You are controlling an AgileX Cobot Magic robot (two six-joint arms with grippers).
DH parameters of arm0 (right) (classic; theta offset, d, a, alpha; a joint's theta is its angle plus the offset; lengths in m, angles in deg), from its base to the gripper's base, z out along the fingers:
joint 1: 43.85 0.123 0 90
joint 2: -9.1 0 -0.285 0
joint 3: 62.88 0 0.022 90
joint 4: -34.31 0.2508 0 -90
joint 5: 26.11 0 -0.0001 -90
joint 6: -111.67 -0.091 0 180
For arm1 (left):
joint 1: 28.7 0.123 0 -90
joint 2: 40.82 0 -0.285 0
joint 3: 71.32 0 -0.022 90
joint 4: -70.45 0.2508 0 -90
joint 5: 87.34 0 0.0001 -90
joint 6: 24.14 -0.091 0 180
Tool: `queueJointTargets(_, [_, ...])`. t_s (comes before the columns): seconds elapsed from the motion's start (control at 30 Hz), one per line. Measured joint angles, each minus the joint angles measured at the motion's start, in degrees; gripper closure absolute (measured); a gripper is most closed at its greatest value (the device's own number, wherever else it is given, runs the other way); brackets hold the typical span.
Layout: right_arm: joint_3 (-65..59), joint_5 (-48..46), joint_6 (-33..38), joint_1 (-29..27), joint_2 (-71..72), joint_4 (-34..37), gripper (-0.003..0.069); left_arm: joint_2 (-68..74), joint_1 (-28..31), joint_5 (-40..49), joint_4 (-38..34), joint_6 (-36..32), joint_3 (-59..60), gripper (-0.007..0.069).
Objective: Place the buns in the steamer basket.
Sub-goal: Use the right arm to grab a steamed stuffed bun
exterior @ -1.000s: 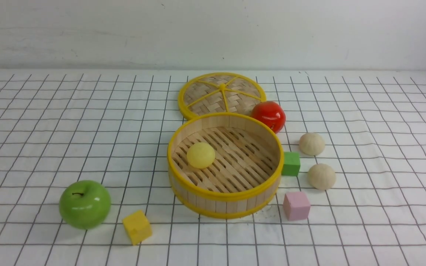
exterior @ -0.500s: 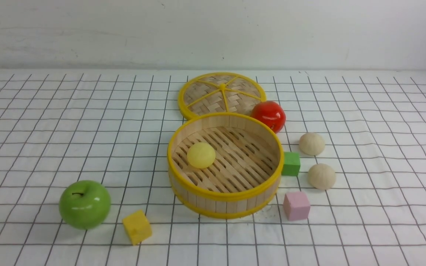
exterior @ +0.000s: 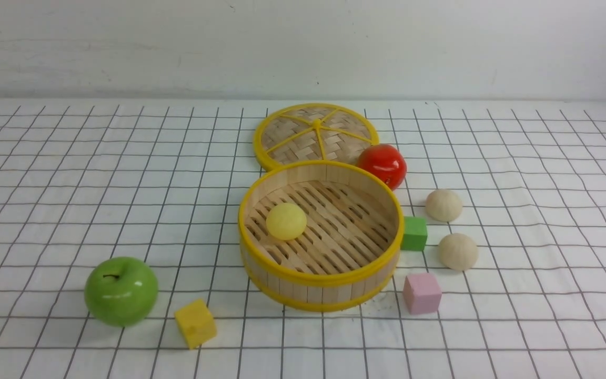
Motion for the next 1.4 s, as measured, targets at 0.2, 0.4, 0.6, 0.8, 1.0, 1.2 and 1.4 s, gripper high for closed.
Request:
queueJointTargets(0.2, [0.0,0.0,0.0,0.0,0.0,0.0,0.0419,-4.3,6.6,-15.6,8.6,8.5,11.2,0.0638])
queueJointTargets(0.4, [0.0,0.0,0.0,0.0,0.0,0.0,0.0419,-13.6,16.5,-33.3,7.9,5.0,30.9,0.0638])
queueJointTargets(0.6, [0.0,0.0,0.0,0.0,0.0,0.0,0.0418,-22.6,18.4,-38.8,4.9,4.0,46.0,0.0638])
queueJointTargets(0.8, [0.0,0.0,0.0,0.0,0.0,0.0,0.0418,-23.3,18.4,-33.1,3.7,3.9,50.8,0.0638])
queueJointTargets(1.0, [0.0,0.0,0.0,0.0,0.0,0.0,0.0418,-23.3,18.4,-31.7,3.5,3.9,50.9,0.0636])
queueJointTargets(1.2, [0.0,0.0,0.0,0.0,0.0,0.0,0.0418,-23.3,18.4,-31.7,3.4,3.7,50.9,0.0635])
queueJointTargets(1.4, [0.0,0.0,0.0,0.0,0.0,-0.1,0.0418,-23.3,18.4,-31.7,3.4,3.7,50.9,0.0635])
